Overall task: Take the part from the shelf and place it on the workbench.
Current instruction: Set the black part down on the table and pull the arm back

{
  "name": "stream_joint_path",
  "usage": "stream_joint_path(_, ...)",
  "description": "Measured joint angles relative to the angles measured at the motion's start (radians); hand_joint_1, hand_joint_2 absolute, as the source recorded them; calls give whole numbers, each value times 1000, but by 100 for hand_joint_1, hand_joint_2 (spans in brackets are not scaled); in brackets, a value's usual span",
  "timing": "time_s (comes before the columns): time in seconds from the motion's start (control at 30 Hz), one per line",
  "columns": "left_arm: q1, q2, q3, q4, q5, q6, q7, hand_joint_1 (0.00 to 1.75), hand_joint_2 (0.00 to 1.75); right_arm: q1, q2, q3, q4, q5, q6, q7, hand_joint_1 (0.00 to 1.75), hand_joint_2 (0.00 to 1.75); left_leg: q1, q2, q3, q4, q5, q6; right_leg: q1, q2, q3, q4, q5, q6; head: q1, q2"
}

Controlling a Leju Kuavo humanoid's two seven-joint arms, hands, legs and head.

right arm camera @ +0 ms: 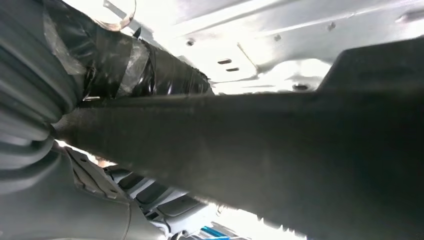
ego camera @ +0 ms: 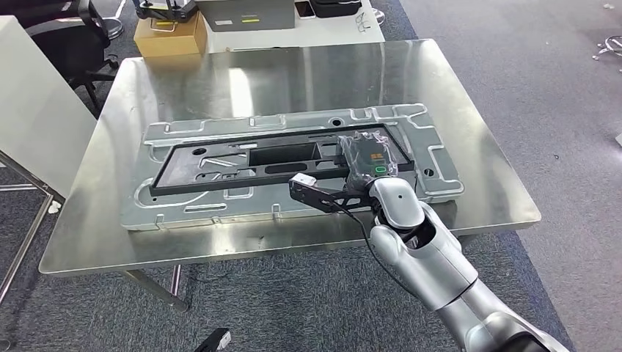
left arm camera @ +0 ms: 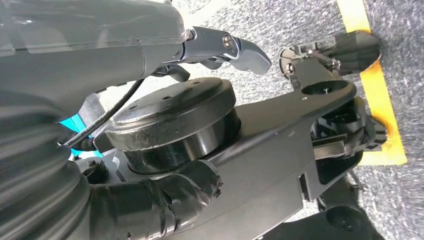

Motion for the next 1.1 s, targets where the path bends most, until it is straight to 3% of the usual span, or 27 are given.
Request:
stream_joint_path(0.07,0,1,0,0,2,0,-1,0,175,0,0,0,21,11,-7,2,175,175,-2,1,2,-5,4,21,0,0,-19,42,-31,2,1,0)
stream_joint_path(0.17,0,2,-1,0,5,3,-7,0,175,9,-3,-5,61,39,-28,9,175,175,-17,1,2,-6,4,43,15,0,-111,233,-120,-11,1,0)
stream_joint_path(0.2,0,2,-1,0,5,5,-9,0,175,13,-6,-8,75,48,-32,14,175,175,-24,0,2,-5,3,48,23,0,-134,277,-129,-18,1,0)
stream_joint_path(0.23,1,2,-2,0,6,8,-10,0,175,18,-11,-12,90,55,-35,19,175,175,-33,-1,3,-4,2,52,32,1,-140,284,-119,-28,1,0)
stream_joint_path(0.27,1,2,-3,0,6,10,-10,0,175,21,-16,-16,104,62,-36,25,175,175,-41,-4,4,-3,1,56,42,2,-127,251,-91,-41,1,0)
stream_joint_path(0.33,1,0,-6,0,6,13,-8,0,175,24,-27,-31,128,74,-42,34,175,175,-56,-7,7,-2,-2,61,63,3,-65,121,-27,-80,-2,0)
stream_joint_path(0.37,1,-1,-7,0,7,13,-7,0,175,24,-31,-40,137,79,-46,36,175,175,-61,-8,7,-1,-3,62,70,2,-40,66,-7,-95,-5,0)
stream_joint_path(0.4,1,-1,-9,0,7,13,-5,0,175,24,-35,-49,145,83,-51,37,175,175,-62,-8,5,0,-3,63,75,1,-25,31,2,-101,-7,0)
stream_joint_path(0.53,2,1,-13,0,11,14,1,0,175,23,-43,-68,168,91,-58,39,175,175,-59,0,-1,2,-3,63,76,3,-20,12,7,-87,-10,0)
stream_joint_path(1.03,0,2,-17,0,50,30,13,0,175,55,-57,-151,195,163,-55,54,175,175,-59,1,0,2,-3,61,76,4,-21,11,7,-87,-10,0)
stream_joint_path(1.1,1,2,-17,0,54,29,13,0,175,62,-60,-166,195,166,-55,54,87,87,-59,1,0,2,-3,61,76,4,-21,12,7,-87,-10,0)
